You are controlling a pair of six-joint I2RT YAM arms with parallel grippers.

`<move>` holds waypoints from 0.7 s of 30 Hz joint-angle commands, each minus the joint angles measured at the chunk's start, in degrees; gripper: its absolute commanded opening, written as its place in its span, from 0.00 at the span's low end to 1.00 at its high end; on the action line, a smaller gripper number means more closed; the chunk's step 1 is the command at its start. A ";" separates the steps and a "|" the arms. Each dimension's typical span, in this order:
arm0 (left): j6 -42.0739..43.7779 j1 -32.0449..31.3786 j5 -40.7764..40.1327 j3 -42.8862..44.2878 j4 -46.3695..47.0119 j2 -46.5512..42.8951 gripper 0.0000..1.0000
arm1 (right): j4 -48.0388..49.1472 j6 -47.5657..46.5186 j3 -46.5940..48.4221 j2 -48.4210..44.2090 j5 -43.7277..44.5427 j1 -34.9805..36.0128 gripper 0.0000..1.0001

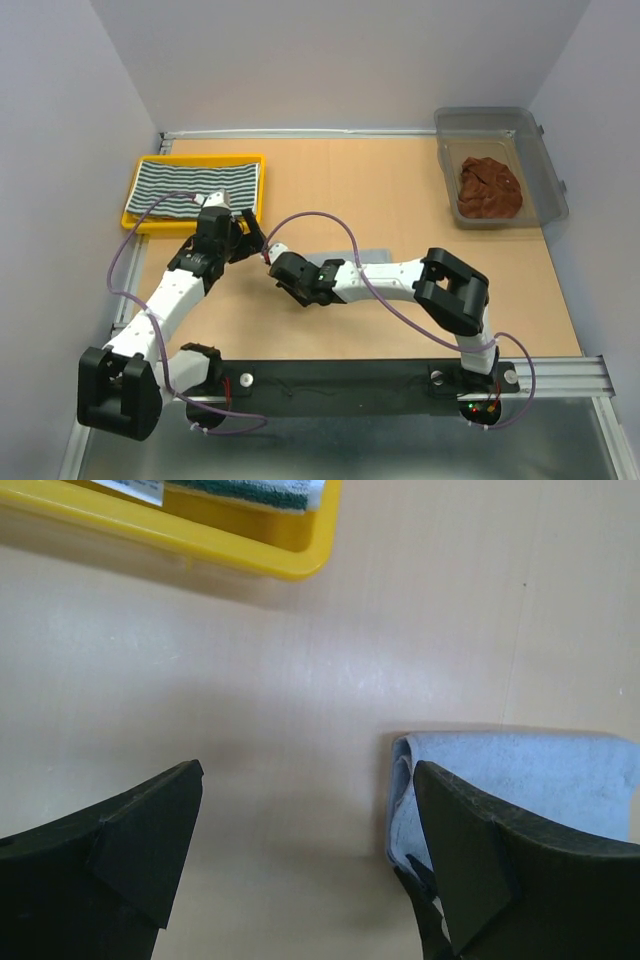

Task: Fold and stack the towels
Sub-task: Neatly place the folded towel into the bin

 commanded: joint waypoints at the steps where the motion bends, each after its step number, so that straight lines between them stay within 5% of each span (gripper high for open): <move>1: -3.40 -0.29 6.58 -2.59 2.08 1.79 0.99 | -2.07 1.42 -0.88 0.07 1.79 0.34 0.01; 21: -24.23 -3.27 19.16 -14.90 24.05 4.79 0.99 | 19.72 9.50 -14.33 -16.81 -1.91 -3.88 0.01</move>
